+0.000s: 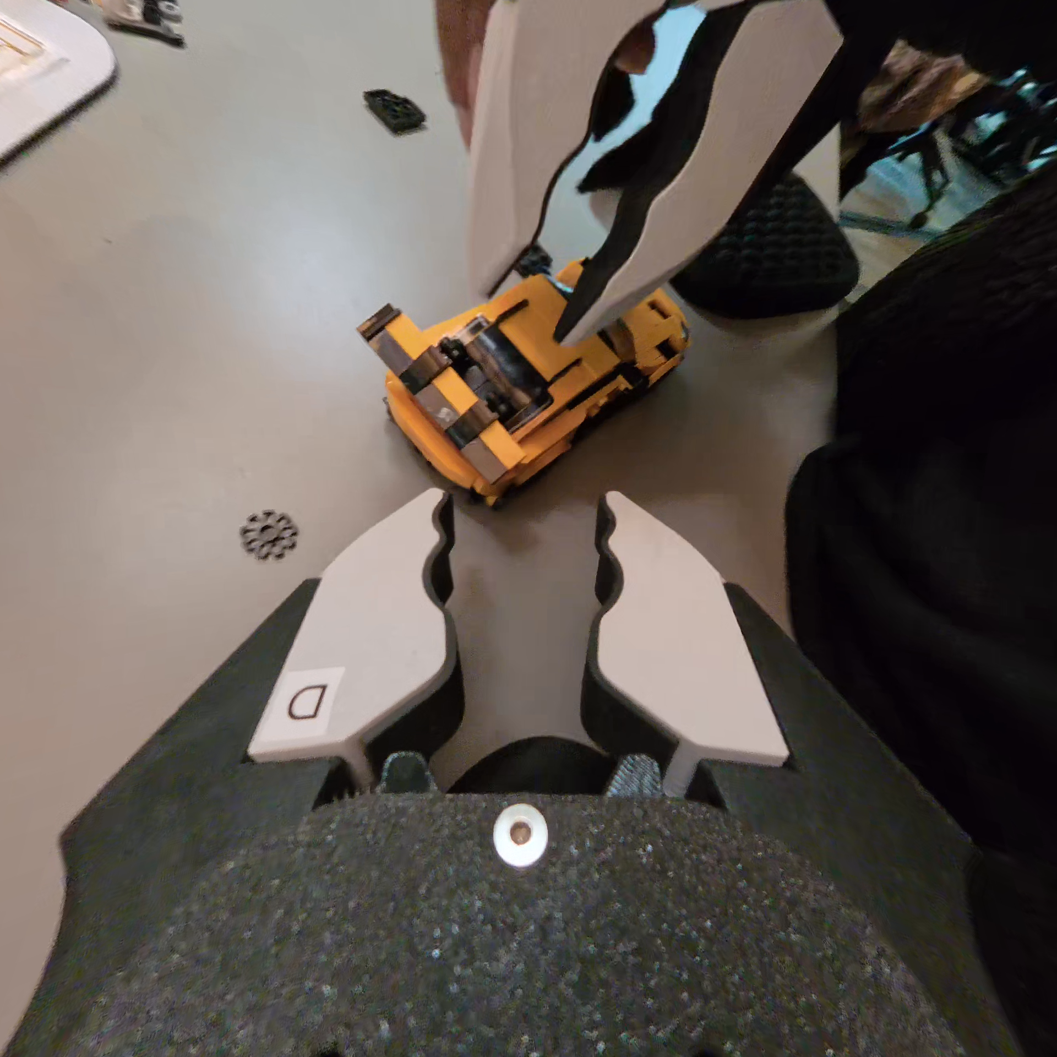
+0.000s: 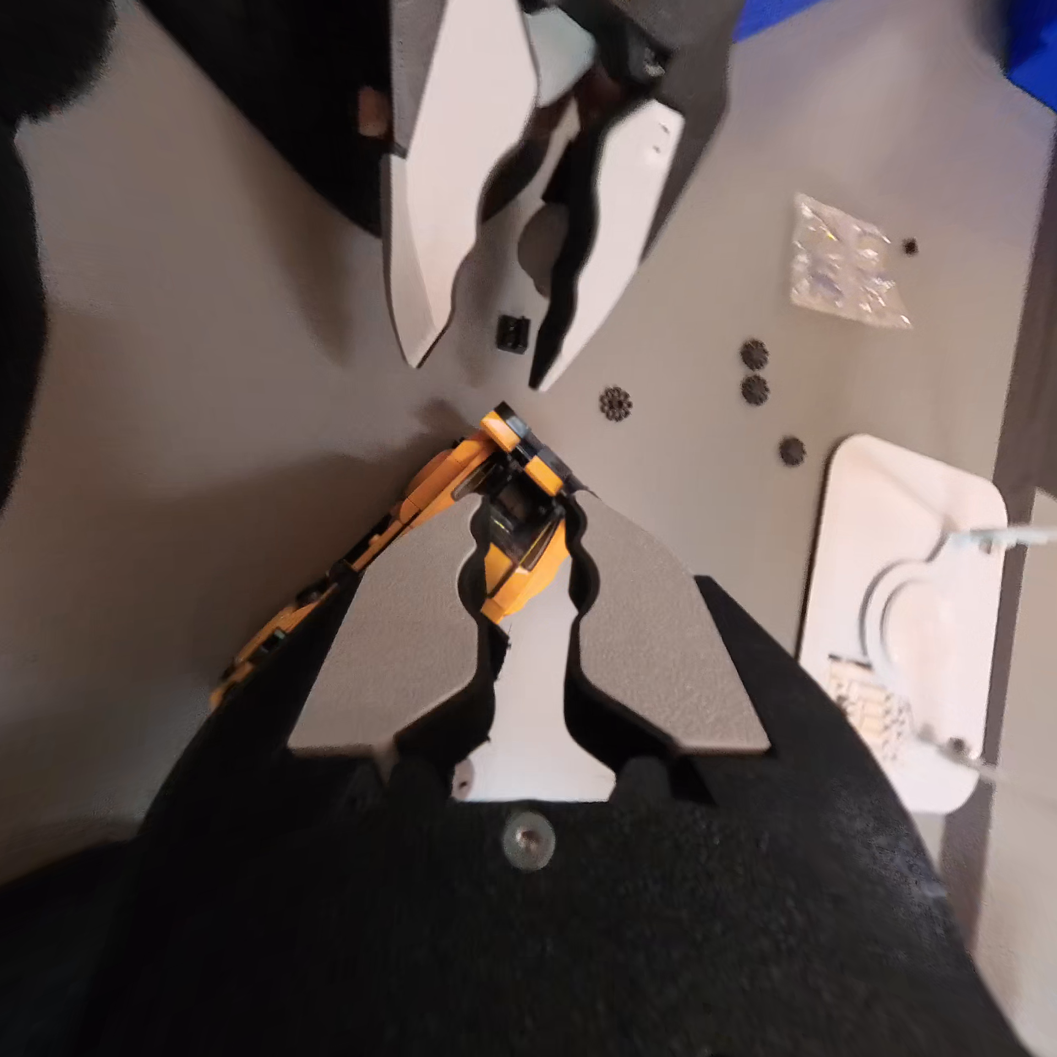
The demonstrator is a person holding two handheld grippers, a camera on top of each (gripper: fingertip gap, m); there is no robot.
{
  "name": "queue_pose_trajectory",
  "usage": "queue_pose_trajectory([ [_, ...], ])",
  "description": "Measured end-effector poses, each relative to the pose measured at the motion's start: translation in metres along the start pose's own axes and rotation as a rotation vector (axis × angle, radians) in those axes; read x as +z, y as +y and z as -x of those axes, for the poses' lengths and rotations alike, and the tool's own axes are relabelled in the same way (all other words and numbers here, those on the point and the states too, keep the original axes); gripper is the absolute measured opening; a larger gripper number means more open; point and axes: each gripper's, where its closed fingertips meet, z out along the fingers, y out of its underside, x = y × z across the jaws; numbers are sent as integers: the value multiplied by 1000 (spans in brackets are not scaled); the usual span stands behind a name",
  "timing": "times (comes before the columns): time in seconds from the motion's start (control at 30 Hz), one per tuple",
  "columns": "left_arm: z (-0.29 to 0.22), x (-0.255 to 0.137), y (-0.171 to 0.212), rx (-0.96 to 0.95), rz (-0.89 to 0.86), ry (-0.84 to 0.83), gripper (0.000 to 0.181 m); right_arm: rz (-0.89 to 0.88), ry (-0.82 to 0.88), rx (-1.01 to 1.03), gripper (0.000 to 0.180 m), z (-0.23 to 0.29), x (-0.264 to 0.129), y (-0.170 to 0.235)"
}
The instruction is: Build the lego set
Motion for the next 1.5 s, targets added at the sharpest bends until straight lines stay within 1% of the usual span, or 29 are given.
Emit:
queue_pose_trajectory([
  [0.13,12,-13,9,36,40,-92,44,-69,101,212,28,-2,-12,12],
  [0.27,27,-21,22,39,110,-166,39,-124,116,441,37,7,-16,21],
  [0.37,33,-21,31,96,195,-215,39,-123,157,496,43,14,-18,27],
  [0.47,36,-18,37,138,252,-234,37,-105,172,567,59,25,-17,32],
  [0.5,37,-17,40,148,269,-236,37,-101,185,585,61,28,-16,33],
  [0.57,39,-15,46,164,305,-244,35,-62,211,602,68,33,-11,36],
  [0.63,41,-14,51,173,336,-254,32,-23,246,592,71,34,-7,40],
  [0.73,42,-13,50,161,329,-253,24,-2,262,602,70,33,0,42],
  [0.8,45,-13,49,148,311,-259,14,4,289,578,69,32,0,39],
  [0.93,45,-13,49,141,280,-259,13,-34,323,565,67,34,-4,27],
  [1.0,44,-14,45,191,256,-287,13,-62,341,558,66,36,-8,21],
  [1.07,30,-16,35,263,192,-272,13,-113,355,538,63,38,-15,11],
  [1.13,2,-17,19,328,91,-206,13,-187,343,496,54,41,-20,-2],
  [1.2,-22,-18,4,341,-9,-136,13,-259,343,424,46,43,-23,-16],
  [1.3,-43,-17,-13,345,-98,-76,13,-286,338,298,34,47,-16,-27],
  [1.4,-51,-12,-21,377,-103,-78,13,-312,272,327,29,51,-6,-31],
  [1.43,-54,-11,-22,398,-102,-77,13,-321,265,341,27,50,-5,-32],
  [1.5,-57,-8,-22,418,-80,-64,13,-323,278,304,24,49,-6,-32],
])
